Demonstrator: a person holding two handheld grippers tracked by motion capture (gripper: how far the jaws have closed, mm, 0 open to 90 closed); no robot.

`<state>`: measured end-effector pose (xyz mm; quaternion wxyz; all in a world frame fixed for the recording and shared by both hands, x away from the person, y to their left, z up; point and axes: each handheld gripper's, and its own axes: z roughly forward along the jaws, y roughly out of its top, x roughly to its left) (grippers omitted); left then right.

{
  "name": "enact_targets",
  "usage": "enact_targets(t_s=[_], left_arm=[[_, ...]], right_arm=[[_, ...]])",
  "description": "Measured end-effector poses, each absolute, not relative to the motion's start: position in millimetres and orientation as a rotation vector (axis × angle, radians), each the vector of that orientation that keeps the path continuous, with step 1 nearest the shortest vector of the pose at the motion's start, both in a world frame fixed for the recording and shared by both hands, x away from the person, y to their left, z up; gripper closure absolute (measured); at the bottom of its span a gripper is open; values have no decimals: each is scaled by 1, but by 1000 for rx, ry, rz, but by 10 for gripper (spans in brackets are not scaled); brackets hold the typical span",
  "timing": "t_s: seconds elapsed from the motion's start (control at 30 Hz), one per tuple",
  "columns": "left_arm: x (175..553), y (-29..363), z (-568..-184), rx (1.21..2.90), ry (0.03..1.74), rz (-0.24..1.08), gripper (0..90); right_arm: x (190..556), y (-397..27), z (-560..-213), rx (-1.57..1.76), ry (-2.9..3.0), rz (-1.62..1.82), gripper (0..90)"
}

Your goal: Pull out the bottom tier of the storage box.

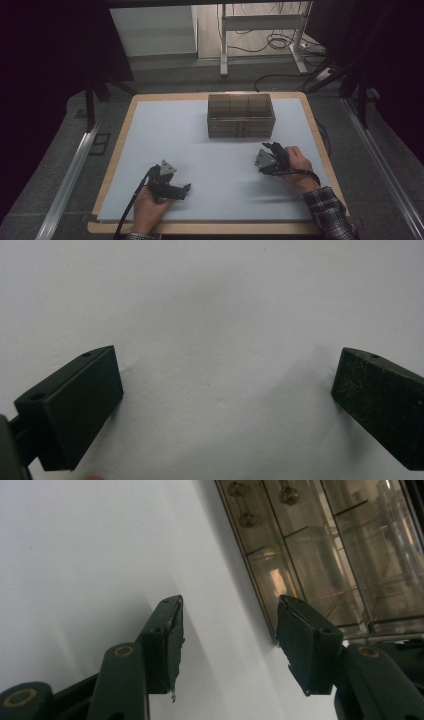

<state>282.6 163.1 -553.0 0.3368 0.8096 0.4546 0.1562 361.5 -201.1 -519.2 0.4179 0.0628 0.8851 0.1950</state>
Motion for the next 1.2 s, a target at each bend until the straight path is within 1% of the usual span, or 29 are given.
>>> enact_targets(t_s=[0.17, 0.33, 0.63, 1.1, 1.2], left_arm=[[283, 164, -553, 2118, 1180, 408, 0], [283, 163, -553, 2115, 1183, 406, 0], [283, 163, -553, 2115, 1182, 406, 0], [283, 163, -553, 2115, 1182, 405, 0], [283, 163, -553, 2114, 1182, 405, 0]], right_arm=[[364, -196, -521, 130, 2207, 471, 456], [366, -187, -526, 90, 2173, 435, 479], [371, -175, -532, 18, 2125, 358, 486], [381, -158, -541, -70, 2050, 254, 551], [383, -154, -543, -88, 2035, 235, 577]])
